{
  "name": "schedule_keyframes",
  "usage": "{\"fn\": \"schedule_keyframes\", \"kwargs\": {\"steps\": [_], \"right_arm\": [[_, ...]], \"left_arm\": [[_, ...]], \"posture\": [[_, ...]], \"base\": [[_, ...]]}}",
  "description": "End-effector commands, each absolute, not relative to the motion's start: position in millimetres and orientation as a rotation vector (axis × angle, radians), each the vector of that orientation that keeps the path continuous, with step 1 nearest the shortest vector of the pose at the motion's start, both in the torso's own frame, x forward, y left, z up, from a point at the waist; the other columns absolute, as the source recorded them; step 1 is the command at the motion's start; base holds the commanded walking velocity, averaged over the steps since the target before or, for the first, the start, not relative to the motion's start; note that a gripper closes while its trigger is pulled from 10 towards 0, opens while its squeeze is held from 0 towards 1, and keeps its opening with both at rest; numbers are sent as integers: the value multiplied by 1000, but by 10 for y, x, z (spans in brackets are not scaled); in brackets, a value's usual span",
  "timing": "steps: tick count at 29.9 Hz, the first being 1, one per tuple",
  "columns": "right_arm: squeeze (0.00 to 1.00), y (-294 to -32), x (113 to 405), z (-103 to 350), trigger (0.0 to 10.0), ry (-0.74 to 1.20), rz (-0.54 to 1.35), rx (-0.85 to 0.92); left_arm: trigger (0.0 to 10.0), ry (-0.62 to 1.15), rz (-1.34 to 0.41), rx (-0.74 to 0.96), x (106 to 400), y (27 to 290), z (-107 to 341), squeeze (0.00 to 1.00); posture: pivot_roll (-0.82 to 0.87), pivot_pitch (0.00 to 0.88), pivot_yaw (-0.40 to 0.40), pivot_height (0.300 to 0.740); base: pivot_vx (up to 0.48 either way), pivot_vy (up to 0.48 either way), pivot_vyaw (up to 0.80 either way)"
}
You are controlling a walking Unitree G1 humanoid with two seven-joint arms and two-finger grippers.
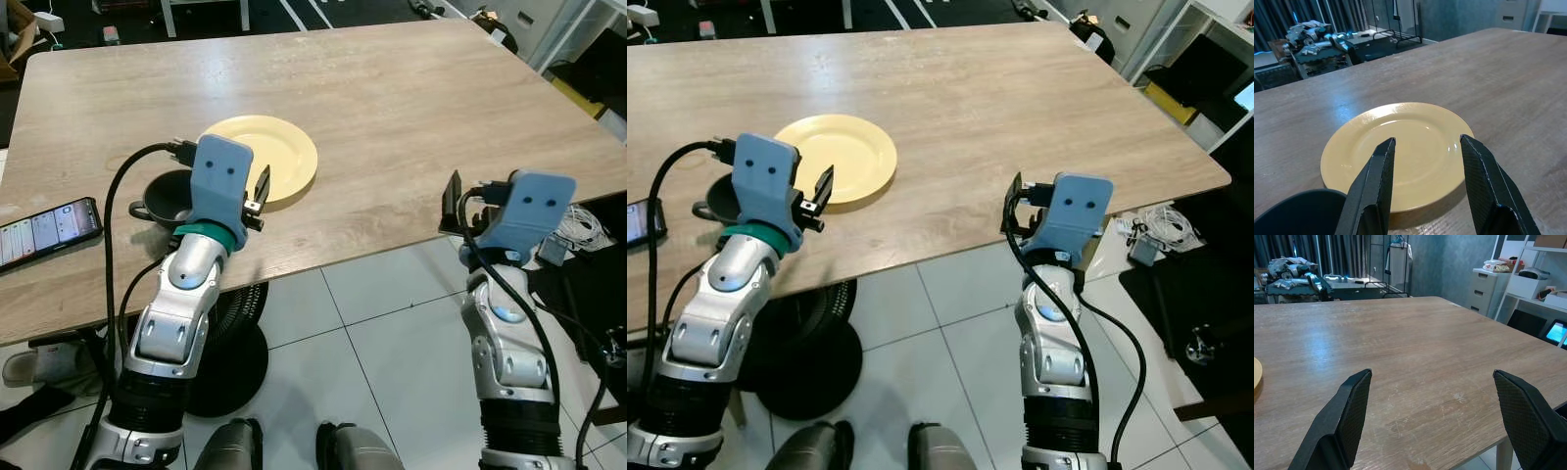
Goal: Setting the table
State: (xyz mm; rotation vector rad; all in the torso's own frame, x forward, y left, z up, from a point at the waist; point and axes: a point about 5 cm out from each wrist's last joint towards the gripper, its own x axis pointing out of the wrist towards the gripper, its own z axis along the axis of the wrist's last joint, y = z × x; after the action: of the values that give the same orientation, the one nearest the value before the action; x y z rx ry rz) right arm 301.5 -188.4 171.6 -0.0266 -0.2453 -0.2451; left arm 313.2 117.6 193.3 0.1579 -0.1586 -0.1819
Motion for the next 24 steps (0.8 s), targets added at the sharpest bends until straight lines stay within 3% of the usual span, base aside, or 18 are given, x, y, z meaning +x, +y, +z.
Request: {"fn": "schedule_keyframes", "kwargs": {"steps": [1, 24], "right_arm": [[0, -1891, 3040, 1702, 10000, -239, -249, -35], [0, -1914, 3102, 1569, 10000, -196, -239, -70]], "left_arm": [[10000, -158, -180, 164, 3153, 1156, 1920, 0], [10000, -118, -137, 211, 3189, 1339, 1719, 0]], "posture": [[10, 0, -1, 740], [43, 0, -16, 740]], "base": [[0, 0, 0], [0, 0, 0]]}}
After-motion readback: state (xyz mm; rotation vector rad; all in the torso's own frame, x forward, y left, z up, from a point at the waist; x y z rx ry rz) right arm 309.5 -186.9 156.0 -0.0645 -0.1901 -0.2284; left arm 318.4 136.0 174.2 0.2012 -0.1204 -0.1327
